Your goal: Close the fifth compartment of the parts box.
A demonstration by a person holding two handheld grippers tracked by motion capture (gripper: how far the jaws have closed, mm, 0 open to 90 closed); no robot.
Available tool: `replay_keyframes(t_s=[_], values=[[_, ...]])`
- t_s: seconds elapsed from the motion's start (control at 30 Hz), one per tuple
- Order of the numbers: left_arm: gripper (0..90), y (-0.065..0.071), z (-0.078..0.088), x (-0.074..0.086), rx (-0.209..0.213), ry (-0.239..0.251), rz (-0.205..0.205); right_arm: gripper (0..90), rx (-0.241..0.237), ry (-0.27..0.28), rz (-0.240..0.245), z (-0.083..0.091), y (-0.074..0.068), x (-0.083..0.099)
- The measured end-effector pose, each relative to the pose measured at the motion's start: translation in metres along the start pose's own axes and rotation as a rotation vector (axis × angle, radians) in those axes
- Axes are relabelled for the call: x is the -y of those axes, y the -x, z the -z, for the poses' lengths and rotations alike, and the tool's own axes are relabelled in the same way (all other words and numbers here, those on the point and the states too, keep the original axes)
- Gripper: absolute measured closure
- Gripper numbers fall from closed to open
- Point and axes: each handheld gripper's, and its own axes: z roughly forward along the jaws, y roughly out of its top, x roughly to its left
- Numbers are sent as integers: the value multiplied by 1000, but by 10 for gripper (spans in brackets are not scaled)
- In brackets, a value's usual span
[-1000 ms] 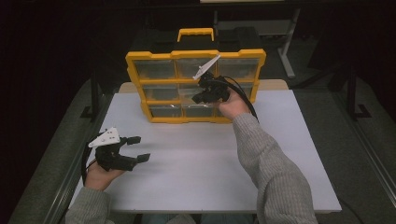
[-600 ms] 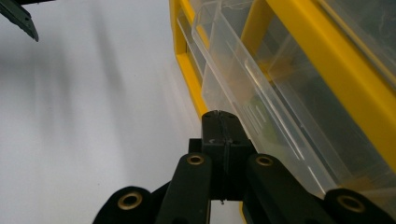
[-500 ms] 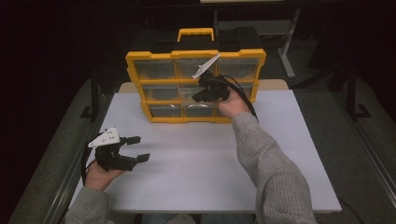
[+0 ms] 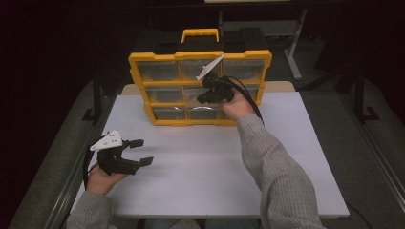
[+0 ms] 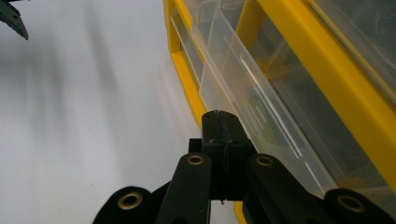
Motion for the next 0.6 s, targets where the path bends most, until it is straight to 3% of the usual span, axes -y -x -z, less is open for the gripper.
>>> replay_keyframes(t_s=[0.6], values=[[214,0,1,0,-1,2,1,888,18,-15,9,4,-1,-1]])
